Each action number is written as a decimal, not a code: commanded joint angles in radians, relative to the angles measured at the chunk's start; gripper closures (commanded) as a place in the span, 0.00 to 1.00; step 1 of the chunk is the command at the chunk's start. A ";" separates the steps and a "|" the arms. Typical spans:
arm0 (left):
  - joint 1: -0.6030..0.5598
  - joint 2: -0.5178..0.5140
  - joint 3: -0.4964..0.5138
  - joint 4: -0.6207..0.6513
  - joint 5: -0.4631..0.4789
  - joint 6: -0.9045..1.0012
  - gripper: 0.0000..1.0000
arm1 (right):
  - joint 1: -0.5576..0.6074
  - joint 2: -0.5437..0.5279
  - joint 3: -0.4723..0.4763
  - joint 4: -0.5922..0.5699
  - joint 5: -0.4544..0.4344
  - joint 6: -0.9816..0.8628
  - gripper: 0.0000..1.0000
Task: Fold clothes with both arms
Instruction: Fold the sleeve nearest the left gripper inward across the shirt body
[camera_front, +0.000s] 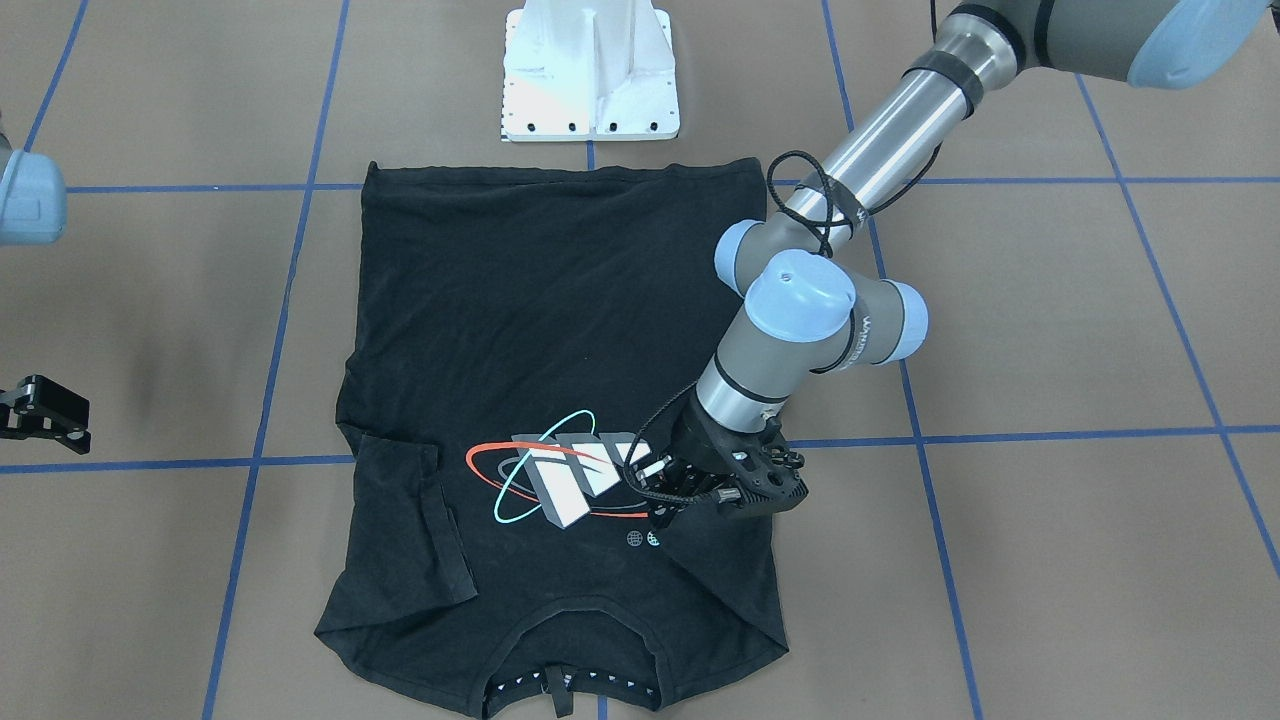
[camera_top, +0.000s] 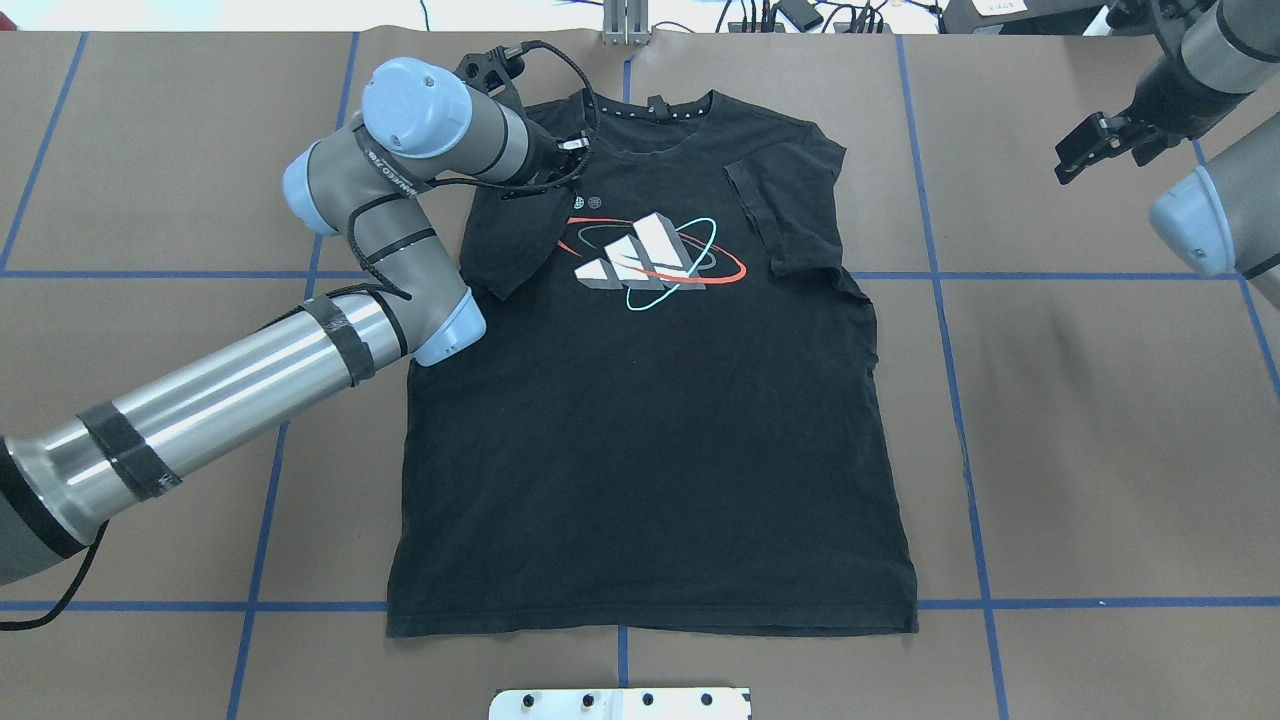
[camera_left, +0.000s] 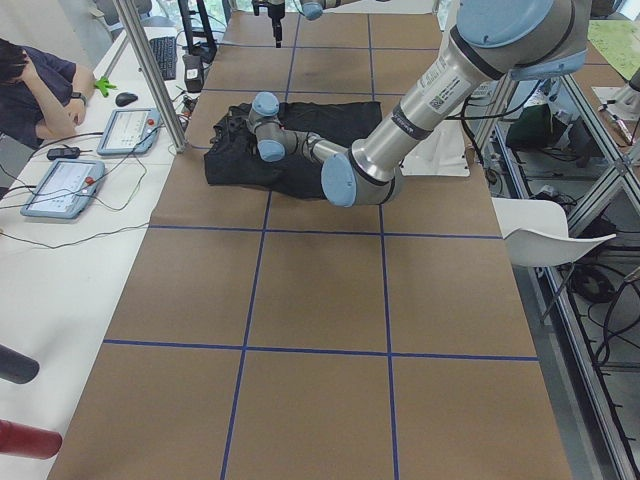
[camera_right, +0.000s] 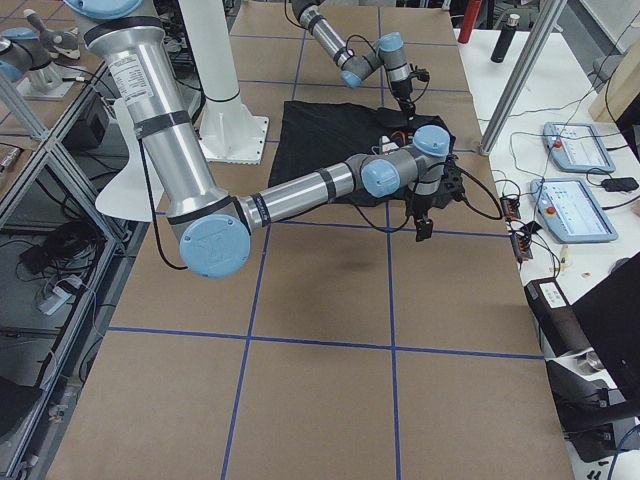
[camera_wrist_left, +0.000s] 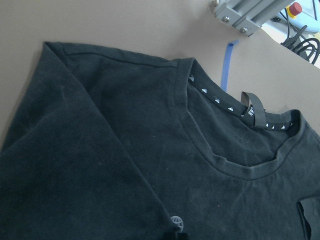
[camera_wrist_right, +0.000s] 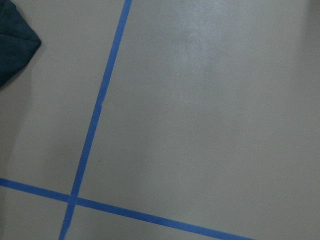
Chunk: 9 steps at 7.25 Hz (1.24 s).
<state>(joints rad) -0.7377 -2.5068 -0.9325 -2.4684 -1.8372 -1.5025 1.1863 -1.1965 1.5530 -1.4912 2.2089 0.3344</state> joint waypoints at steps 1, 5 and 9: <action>0.003 -0.012 0.017 -0.001 0.022 -0.031 1.00 | -0.001 0.000 -0.002 0.000 0.000 0.000 0.00; -0.002 -0.004 -0.027 0.006 0.010 0.036 0.00 | -0.002 -0.003 0.004 -0.001 0.002 0.008 0.00; 0.000 0.285 -0.456 0.155 -0.123 0.157 0.00 | -0.115 -0.174 0.249 0.099 0.000 0.384 0.00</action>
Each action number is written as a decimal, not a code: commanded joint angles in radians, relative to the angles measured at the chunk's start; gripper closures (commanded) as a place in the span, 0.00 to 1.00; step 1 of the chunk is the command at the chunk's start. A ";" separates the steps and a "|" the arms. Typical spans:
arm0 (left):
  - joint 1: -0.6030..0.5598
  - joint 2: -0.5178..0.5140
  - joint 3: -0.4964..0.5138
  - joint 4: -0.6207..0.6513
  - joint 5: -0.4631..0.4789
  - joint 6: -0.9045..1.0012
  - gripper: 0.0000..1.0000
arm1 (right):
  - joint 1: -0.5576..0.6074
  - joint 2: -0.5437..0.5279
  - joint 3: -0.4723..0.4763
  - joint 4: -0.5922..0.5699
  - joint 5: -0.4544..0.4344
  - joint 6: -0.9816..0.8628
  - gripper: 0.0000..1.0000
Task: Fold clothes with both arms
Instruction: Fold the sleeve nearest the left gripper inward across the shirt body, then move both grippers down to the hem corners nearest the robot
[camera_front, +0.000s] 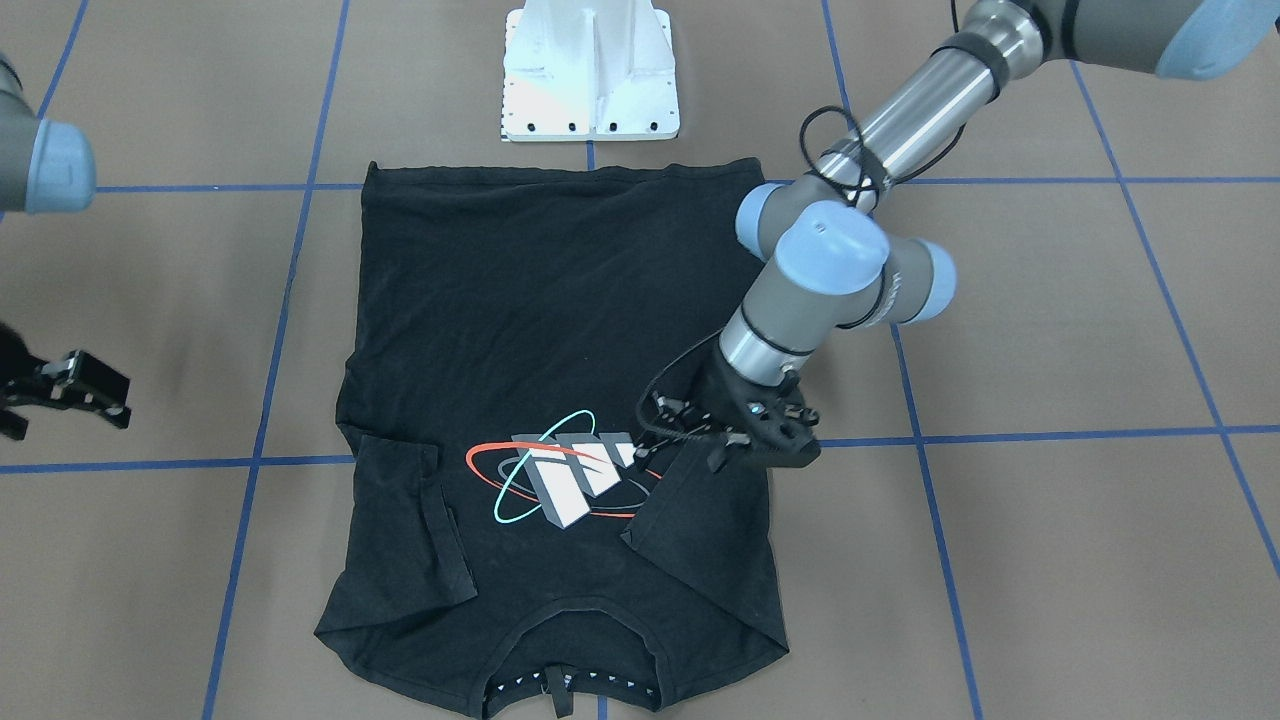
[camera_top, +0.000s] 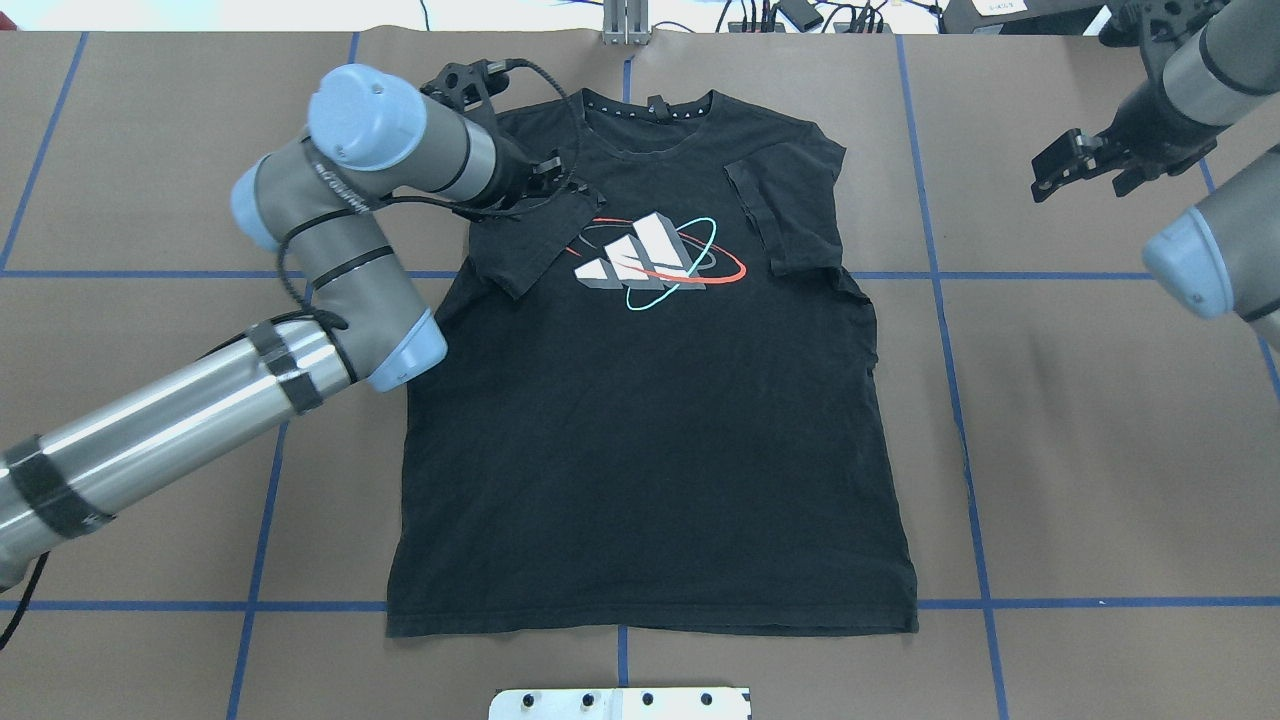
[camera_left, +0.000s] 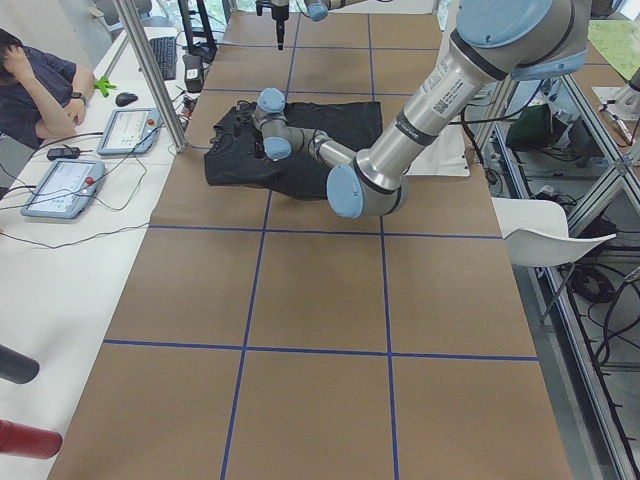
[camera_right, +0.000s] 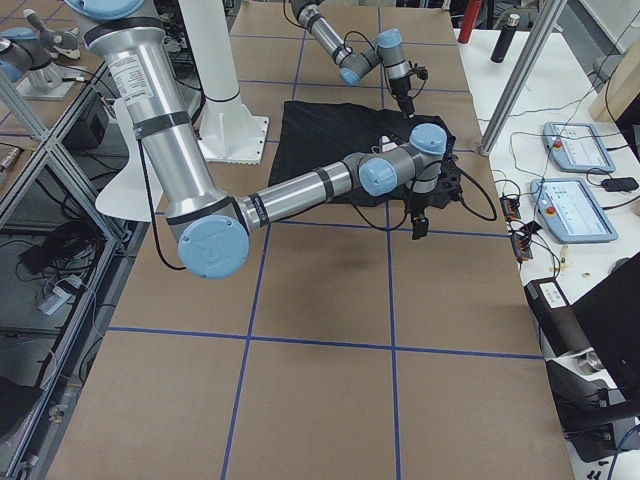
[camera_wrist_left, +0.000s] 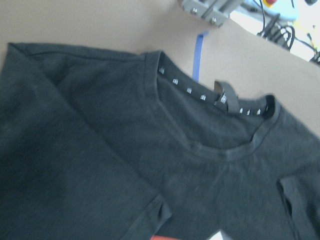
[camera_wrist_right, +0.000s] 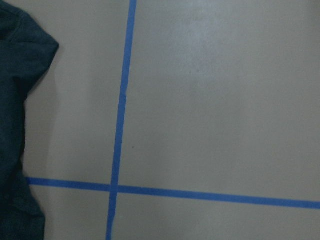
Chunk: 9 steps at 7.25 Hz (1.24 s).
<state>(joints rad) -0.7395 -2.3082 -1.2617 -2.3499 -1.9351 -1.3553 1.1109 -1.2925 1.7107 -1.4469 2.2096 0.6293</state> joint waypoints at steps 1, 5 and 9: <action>0.011 0.174 -0.209 0.037 -0.025 0.013 0.00 | -0.093 -0.155 0.162 0.118 -0.005 0.198 0.00; 0.154 0.545 -0.574 0.034 -0.006 -0.005 0.00 | -0.406 -0.456 0.378 0.424 -0.222 0.583 0.00; 0.431 0.732 -0.770 0.035 0.146 -0.197 0.00 | -0.835 -0.602 0.532 0.424 -0.600 0.895 0.00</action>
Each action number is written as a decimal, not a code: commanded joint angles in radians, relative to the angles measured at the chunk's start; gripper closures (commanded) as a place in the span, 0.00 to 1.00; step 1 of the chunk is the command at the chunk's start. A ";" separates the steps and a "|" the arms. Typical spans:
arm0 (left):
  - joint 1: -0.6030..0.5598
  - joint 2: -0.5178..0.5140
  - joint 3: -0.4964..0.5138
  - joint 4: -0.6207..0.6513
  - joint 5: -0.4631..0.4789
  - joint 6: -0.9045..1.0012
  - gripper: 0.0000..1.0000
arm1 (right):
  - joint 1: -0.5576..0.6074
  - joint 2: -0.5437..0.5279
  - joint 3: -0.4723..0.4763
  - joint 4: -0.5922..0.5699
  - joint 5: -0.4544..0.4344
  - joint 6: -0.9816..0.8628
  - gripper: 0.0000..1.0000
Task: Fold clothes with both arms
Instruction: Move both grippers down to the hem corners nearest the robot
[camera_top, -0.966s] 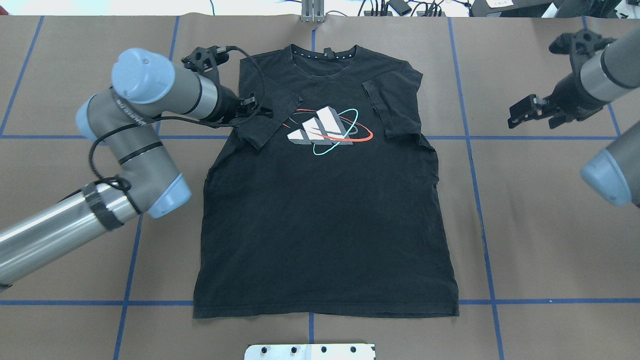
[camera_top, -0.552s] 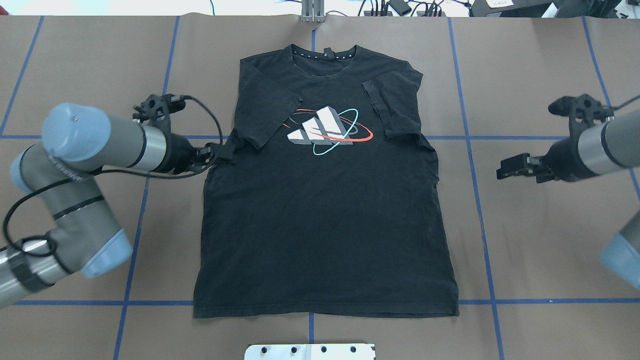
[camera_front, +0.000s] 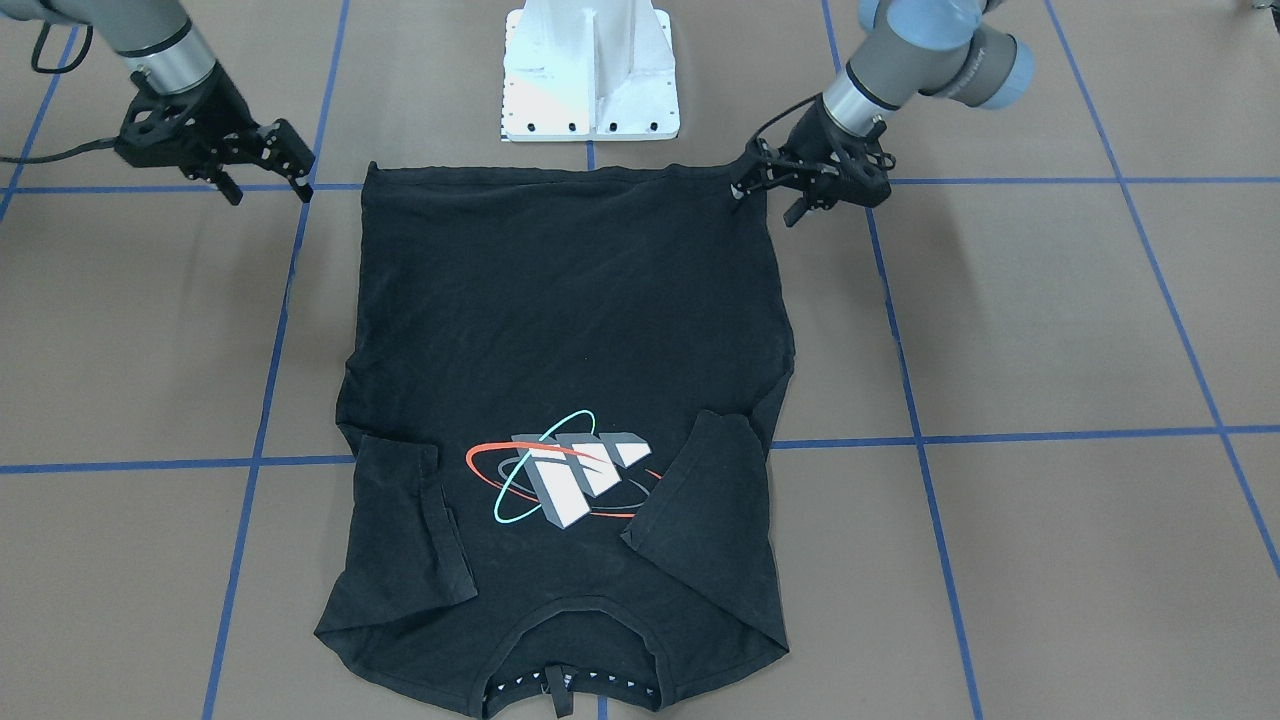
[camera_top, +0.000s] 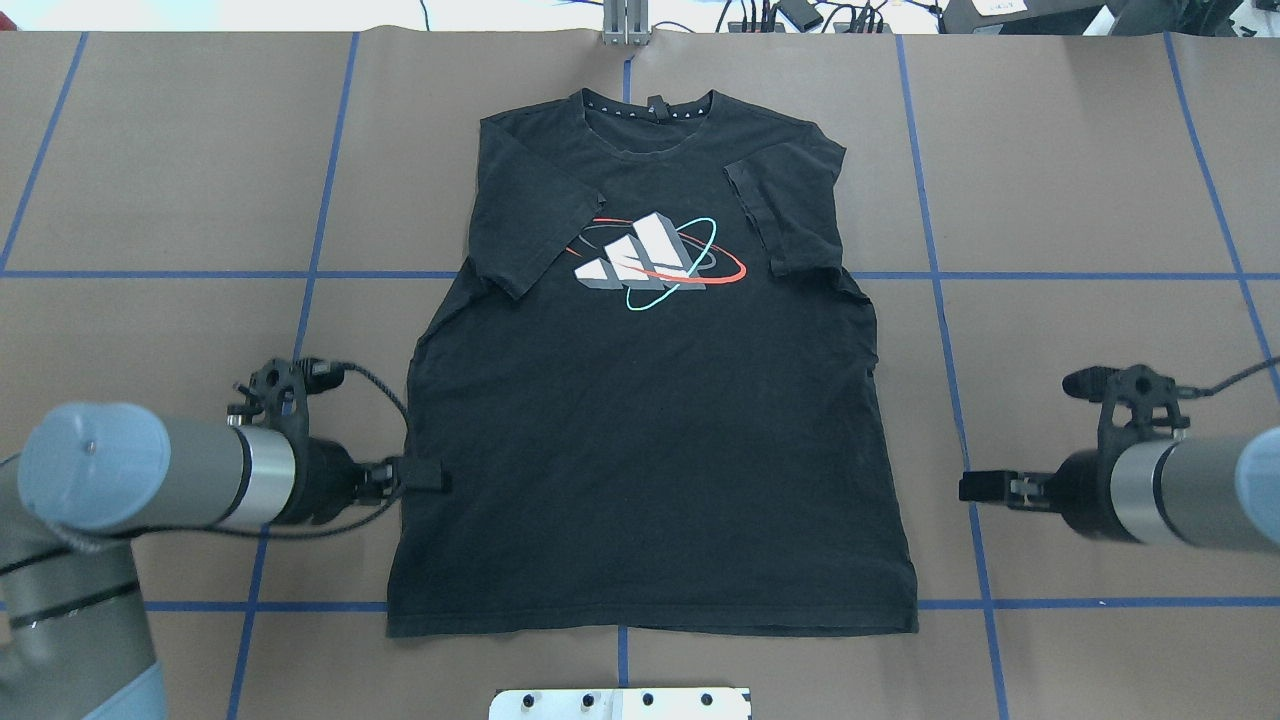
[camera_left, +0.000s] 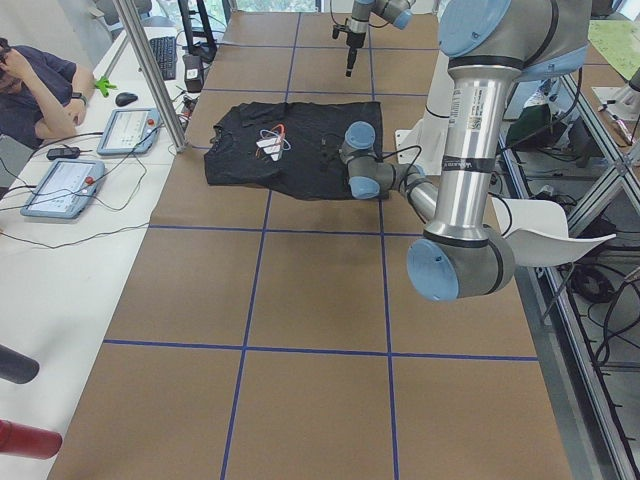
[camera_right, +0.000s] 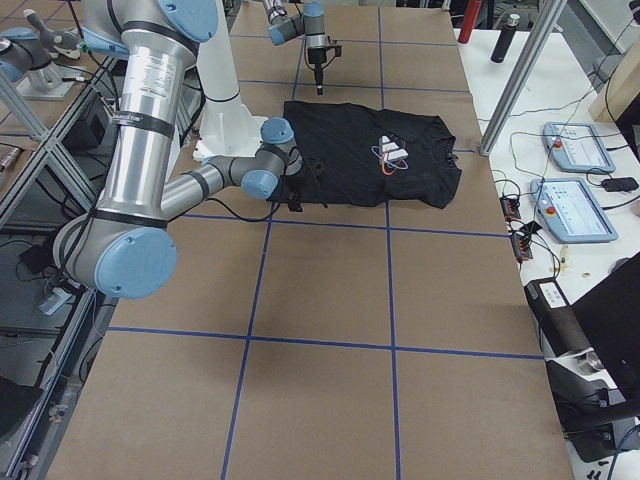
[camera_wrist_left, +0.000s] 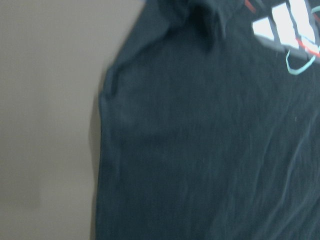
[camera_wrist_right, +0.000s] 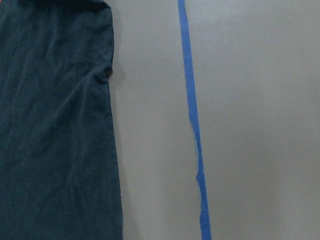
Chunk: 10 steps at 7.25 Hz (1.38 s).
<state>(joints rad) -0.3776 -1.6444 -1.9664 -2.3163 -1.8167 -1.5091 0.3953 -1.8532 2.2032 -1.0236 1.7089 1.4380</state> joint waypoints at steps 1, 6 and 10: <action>0.141 0.105 -0.087 0.003 0.083 -0.081 0.00 | -0.162 -0.047 0.047 0.000 -0.129 0.107 0.00; 0.233 0.083 -0.022 0.011 0.178 -0.151 0.29 | -0.164 -0.047 0.049 0.000 -0.130 0.107 0.00; 0.233 0.081 -0.014 0.011 0.178 -0.149 0.44 | -0.164 -0.046 0.049 0.002 -0.129 0.107 0.00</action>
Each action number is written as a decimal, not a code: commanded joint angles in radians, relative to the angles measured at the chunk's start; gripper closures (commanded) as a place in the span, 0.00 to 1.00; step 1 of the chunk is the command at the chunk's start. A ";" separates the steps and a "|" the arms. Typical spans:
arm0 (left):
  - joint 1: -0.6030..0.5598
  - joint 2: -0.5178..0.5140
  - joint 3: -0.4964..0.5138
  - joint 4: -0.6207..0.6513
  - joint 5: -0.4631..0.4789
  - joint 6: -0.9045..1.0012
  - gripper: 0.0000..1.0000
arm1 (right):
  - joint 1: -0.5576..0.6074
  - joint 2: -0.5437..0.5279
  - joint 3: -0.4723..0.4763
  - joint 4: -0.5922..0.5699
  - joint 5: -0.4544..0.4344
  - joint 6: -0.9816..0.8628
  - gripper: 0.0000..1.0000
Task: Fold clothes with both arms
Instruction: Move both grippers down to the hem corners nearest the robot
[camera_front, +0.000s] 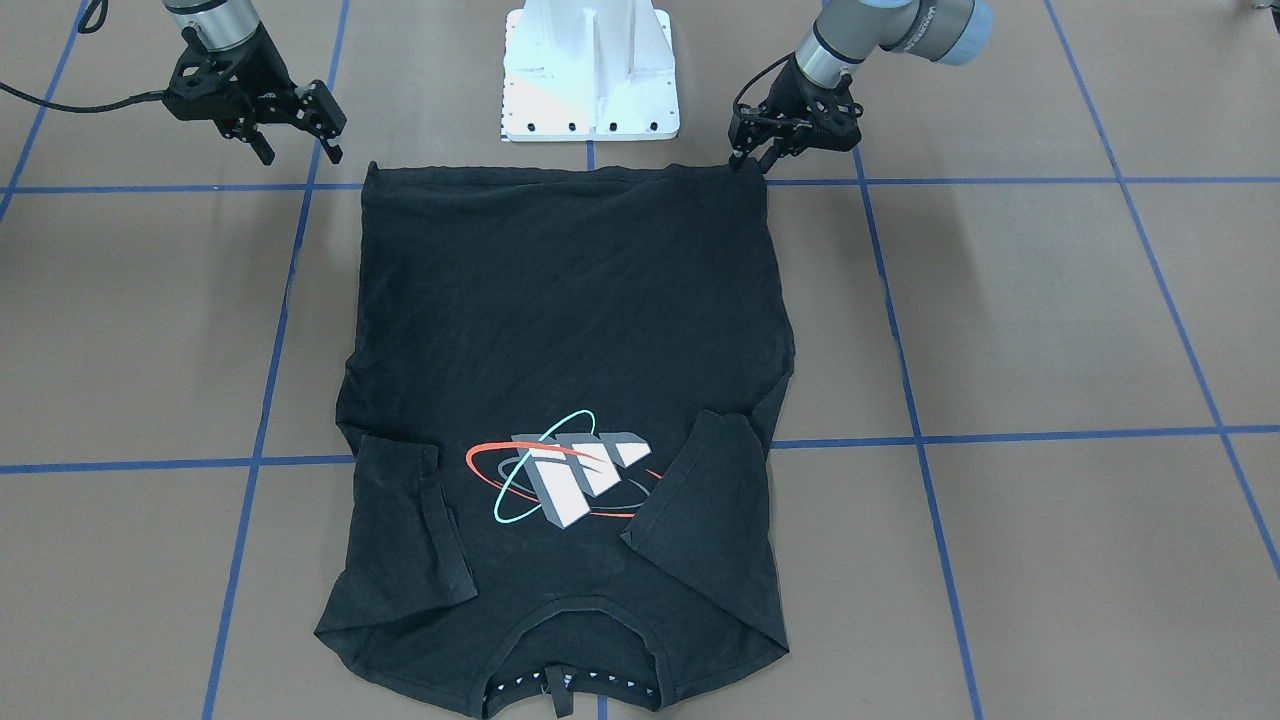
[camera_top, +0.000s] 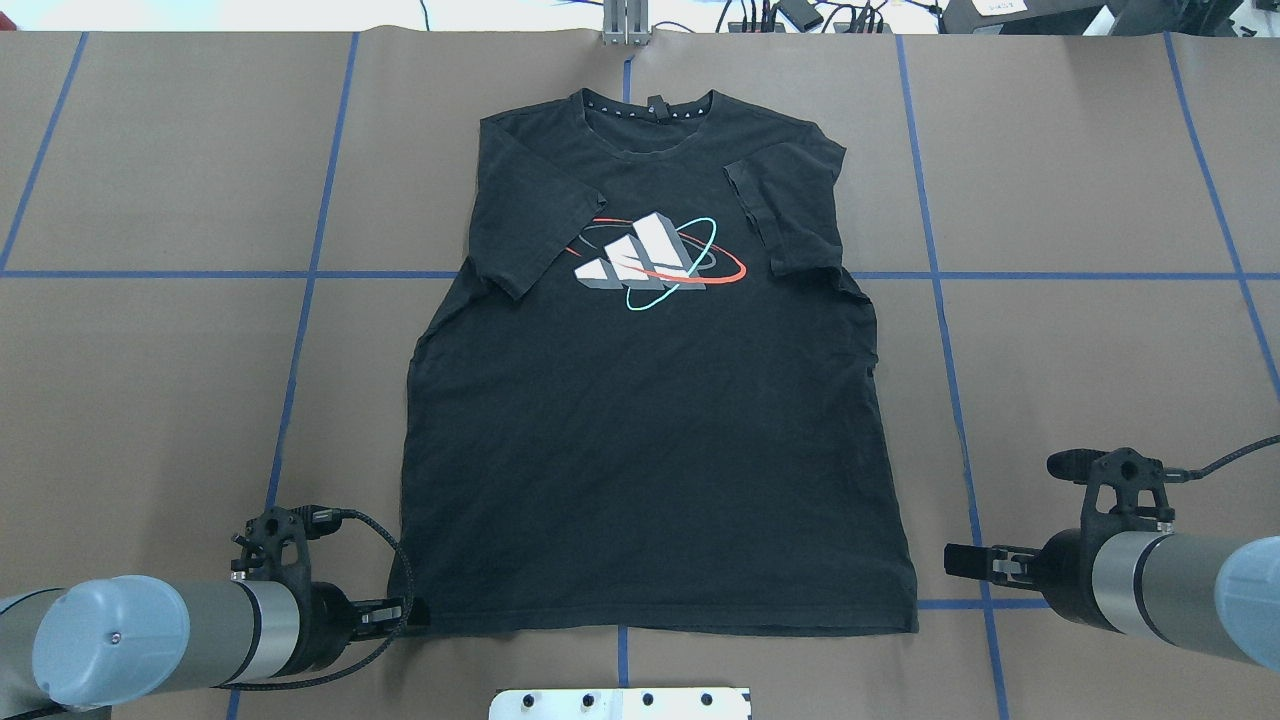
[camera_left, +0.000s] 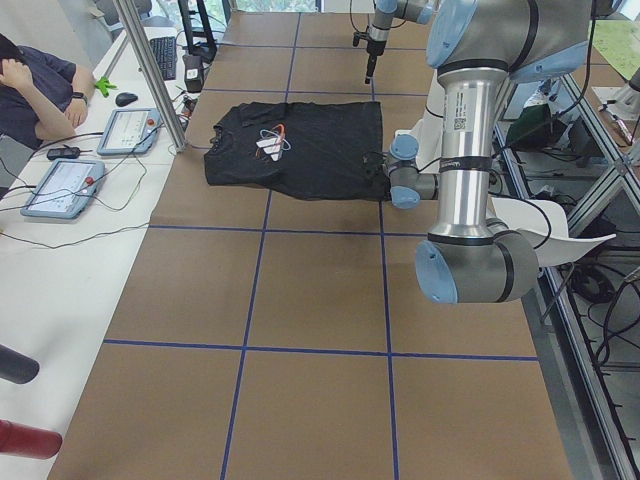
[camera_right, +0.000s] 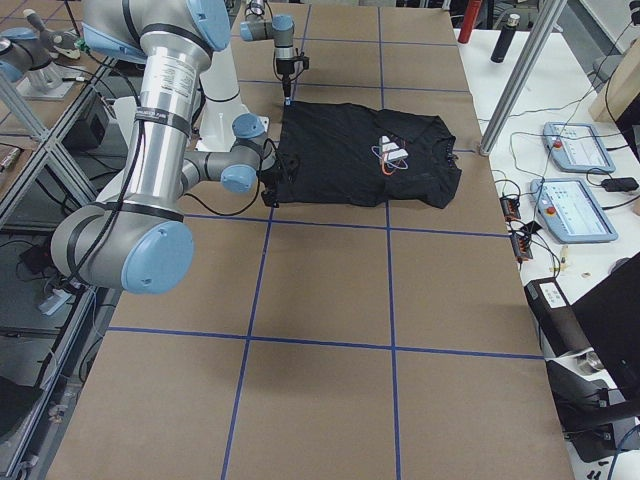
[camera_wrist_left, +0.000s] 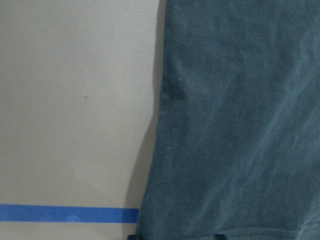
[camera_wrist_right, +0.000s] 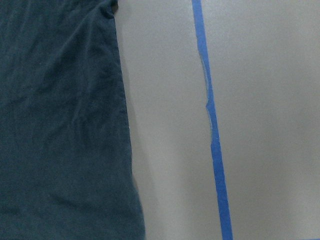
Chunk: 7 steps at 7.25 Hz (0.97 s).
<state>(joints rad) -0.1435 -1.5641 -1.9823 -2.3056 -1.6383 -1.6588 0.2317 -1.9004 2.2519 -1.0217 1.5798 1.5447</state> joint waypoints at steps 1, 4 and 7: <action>0.001 0.004 0.002 0.000 0.000 0.001 0.44 | 0.000 0.000 0.000 0.000 -0.001 0.000 0.00; -0.001 0.007 0.002 0.000 0.000 0.001 0.51 | 0.000 0.001 0.002 0.000 0.000 0.000 0.00; -0.001 0.009 -0.001 0.000 0.000 0.002 0.98 | 0.000 0.000 0.005 0.000 0.000 0.000 0.00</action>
<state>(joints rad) -0.1442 -1.5560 -1.9818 -2.3056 -1.6383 -1.6579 0.2316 -1.8993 2.2554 -1.0216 1.5796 1.5447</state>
